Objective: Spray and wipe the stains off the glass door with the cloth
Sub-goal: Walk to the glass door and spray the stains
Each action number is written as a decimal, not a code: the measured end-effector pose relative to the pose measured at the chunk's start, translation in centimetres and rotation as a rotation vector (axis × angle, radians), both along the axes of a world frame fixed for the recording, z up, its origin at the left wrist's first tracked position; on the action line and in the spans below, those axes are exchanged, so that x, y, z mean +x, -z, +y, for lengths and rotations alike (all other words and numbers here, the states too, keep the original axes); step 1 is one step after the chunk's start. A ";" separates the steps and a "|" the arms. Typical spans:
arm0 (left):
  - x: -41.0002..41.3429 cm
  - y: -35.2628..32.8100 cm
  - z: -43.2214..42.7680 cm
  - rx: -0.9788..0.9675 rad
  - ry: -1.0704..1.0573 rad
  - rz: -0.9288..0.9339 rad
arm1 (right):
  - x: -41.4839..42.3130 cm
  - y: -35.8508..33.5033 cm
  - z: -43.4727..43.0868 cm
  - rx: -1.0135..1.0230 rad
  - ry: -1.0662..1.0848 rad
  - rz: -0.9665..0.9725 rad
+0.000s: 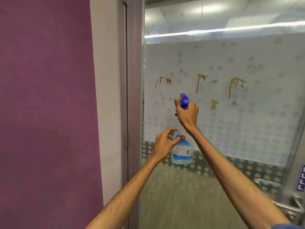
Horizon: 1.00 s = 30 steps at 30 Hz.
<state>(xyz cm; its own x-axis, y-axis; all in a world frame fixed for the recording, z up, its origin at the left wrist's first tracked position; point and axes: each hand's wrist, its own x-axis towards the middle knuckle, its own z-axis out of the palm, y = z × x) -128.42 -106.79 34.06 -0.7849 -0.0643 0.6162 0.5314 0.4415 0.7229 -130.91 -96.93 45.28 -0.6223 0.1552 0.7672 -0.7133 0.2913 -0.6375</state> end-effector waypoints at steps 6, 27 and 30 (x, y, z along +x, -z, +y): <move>-5.9 -2.7 -6.2 -0.259 -0.174 0.270 | -2.8 -5.1 -3.5 -0.034 0.036 0.021; -24.5 -11.5 -15.1 -0.497 -0.531 0.535 | -9.7 -13.1 -6.5 -0.139 0.296 0.007; -24.5 -11.4 -15.3 -0.500 -0.527 0.548 | -9.9 -13.2 -6.4 -0.133 0.371 -0.005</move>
<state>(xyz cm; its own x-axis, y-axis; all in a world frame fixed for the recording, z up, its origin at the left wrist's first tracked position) -152.96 -122.09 45.49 -0.3184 0.0433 0.9470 0.3845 0.9190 0.0872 -140.82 -103.31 58.44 -0.5091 0.4685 0.7221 -0.5717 0.4430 -0.6905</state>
